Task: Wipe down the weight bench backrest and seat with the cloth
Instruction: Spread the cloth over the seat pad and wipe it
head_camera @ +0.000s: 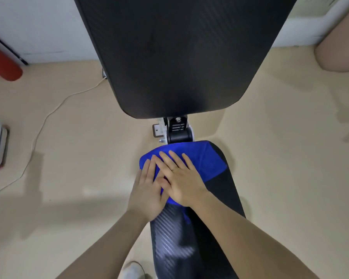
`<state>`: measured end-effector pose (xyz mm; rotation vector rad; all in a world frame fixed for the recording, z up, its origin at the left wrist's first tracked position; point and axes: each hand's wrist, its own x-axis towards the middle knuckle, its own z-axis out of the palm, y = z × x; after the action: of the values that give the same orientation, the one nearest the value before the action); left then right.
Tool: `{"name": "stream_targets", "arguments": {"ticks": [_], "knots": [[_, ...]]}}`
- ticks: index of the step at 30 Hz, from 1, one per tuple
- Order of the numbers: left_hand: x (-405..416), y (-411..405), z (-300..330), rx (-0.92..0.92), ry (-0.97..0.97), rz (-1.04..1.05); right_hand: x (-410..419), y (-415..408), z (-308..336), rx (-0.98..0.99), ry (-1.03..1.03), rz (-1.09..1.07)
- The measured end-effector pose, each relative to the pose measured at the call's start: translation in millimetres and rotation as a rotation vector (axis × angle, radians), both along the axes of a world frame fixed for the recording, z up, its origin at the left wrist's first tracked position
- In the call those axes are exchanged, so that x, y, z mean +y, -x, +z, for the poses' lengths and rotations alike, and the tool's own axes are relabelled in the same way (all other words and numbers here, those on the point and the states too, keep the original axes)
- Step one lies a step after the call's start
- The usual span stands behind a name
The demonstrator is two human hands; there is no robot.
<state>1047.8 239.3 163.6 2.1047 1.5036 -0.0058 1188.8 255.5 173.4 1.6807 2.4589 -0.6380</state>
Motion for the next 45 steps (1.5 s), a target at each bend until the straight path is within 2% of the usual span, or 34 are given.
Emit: {"name": "stream_targets", "arguments": {"ticks": [5, 11, 16, 18, 20, 21, 25, 30, 38, 43, 45], "knots": [[41, -7, -5, -0.093, 0.05, 0.074, 43, -11, -7, -0.002, 0.005, -0.03], [51, -41, -7, 0.076, -0.029, -0.034, 41, -41, -11, -0.074, -0.019, -0.13], [43, -84, 2, -0.017, -0.15, -0.189, 14, -88, -16, -0.05, -0.014, -0.271], [42, -79, 3, -0.044, -0.039, -0.066, 2, -95, -18, -0.072, 0.014, -0.274], [38, -69, 0, 0.052, -0.031, 0.126, -7, -96, -15, -0.137, 0.058, -0.258], [35, -65, 1, 0.113, -0.038, 0.158, -13, -95, -13, -0.156, 0.06, -0.273], [12, -60, 4, 0.158, -0.024, 0.127, -38, -90, -17, -0.226, 0.026, -0.264], [-36, -48, 10, 0.174, 0.007, 0.057, -85, -63, 6, -0.222, -0.098, -0.389], [-122, -23, 25, 0.174, 0.005, -0.045, -171, -31, 21, -0.293, -0.068, -0.381], [-173, -10, 33, 0.05, -0.001, -0.084, -215, -14, 28, -0.221, -0.102, -0.37], [-181, -4, 34, 0.061, 0.014, -0.124, -225, -3, 28, -0.195, -0.125, -0.425]]}}
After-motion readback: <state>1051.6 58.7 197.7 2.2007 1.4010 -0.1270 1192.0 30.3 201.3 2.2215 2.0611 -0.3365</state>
